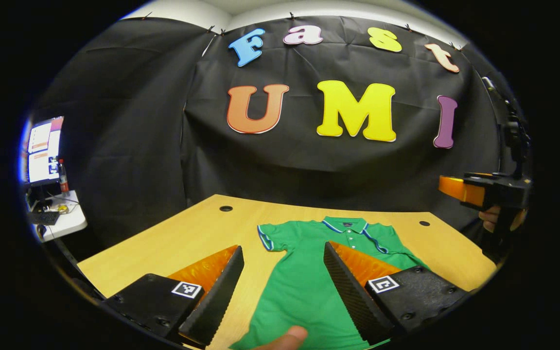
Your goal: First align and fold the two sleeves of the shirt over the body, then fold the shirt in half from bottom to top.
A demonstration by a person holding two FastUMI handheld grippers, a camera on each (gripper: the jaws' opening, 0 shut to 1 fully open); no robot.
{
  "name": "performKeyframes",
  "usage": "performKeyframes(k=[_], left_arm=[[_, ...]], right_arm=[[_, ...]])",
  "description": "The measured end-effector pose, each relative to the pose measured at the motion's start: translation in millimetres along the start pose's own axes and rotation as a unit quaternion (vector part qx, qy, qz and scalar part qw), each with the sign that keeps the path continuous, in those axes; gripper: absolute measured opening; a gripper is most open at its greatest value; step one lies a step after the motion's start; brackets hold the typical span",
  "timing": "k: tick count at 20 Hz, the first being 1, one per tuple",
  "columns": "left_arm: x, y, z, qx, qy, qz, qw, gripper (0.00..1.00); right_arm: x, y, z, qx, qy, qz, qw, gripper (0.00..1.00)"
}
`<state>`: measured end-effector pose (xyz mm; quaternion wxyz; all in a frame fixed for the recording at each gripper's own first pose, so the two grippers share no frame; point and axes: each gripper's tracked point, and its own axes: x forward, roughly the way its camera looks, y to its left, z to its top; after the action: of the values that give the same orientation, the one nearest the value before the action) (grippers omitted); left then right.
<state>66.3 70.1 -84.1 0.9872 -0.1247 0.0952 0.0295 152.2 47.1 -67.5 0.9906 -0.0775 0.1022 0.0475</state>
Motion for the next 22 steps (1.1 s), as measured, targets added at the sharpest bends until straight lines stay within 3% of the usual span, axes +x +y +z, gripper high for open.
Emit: performKeyframes(k=[6,11,17,22], left_arm=[[0,-25,-13,0.010,0.010,-0.011,1.000,1.00],[15,-29,-31,0.006,0.029,-0.005,1.000,1.00],[43,-11,-26,0.011,0.019,0.016,1.000,1.00],[113,22,-13,0.024,0.035,0.052,0.998,1.00]], right_arm=[[-75,-33,-41,0.040,-0.012,0.035,0.999,0.96],[-108,-75,-75,0.043,-0.012,-0.001,0.999,0.95],[-109,-85,-90,0.049,-0.013,-0.005,0.999,0.95],[-85,-72,-101,0.046,-0.010,0.006,0.999,0.95]])
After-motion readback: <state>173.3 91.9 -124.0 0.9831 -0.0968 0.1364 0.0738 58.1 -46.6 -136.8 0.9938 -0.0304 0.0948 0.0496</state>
